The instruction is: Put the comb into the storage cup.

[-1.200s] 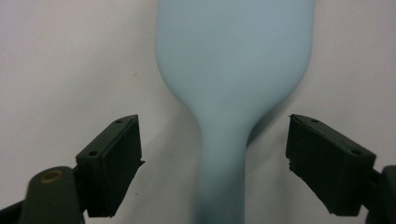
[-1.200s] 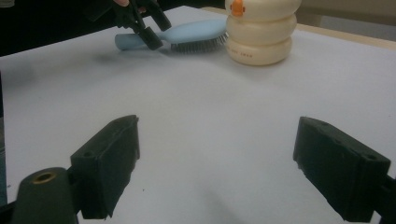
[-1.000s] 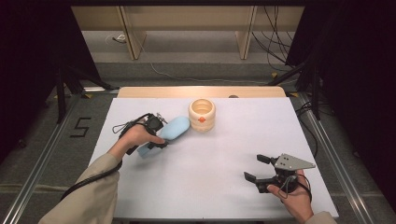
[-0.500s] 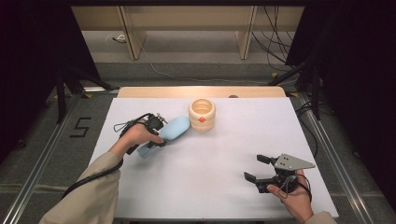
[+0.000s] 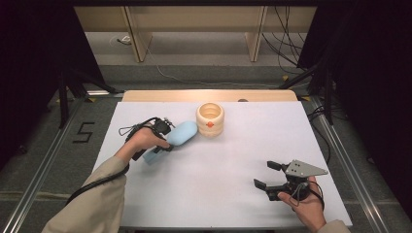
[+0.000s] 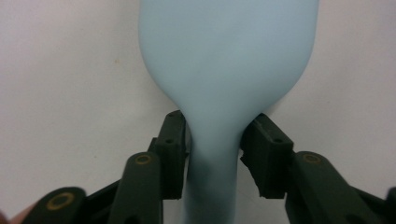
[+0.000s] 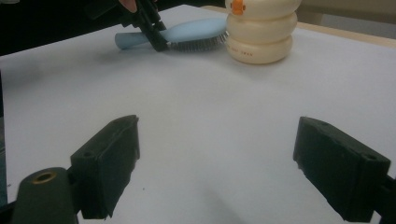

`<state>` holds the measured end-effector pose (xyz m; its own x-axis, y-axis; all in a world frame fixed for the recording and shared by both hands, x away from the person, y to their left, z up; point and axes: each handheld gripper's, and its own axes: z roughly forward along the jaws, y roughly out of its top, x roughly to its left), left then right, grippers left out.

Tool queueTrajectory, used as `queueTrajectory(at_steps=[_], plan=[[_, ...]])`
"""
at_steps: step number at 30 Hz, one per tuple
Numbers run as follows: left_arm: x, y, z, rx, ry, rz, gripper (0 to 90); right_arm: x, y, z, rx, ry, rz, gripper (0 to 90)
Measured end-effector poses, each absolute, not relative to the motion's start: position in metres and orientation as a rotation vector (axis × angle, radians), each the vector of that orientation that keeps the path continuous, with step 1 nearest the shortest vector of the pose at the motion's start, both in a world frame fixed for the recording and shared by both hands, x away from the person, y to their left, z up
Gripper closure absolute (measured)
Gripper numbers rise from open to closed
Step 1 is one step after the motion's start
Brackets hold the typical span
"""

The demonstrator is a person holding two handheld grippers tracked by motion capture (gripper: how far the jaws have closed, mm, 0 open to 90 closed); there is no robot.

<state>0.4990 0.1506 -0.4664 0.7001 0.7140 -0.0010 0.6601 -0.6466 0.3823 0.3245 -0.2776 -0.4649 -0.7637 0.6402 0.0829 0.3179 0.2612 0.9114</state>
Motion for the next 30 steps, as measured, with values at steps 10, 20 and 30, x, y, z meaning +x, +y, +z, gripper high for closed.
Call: queueTrajectory(at_steps=[10, 20, 30], plan=[[0.4967, 0.1486, -0.4658, 2.552, 1.114, 0.207, 68.1, 0.3248, -0.2779, -0.4655, 0.890, 2.236, 1.498, 15.7], [0.4946, 0.1508, -0.4666, 2.500, 1.170, 0.202, 69.0, 0.3250, -0.2779, -0.4659, 0.891, 2.241, 1.496, 15.6], [0.4917, 0.1525, -0.4674, 2.446, 1.205, 0.204, 69.3, 0.3250, -0.2778, -0.4661, 0.894, 2.243, 1.498, 15.6]])
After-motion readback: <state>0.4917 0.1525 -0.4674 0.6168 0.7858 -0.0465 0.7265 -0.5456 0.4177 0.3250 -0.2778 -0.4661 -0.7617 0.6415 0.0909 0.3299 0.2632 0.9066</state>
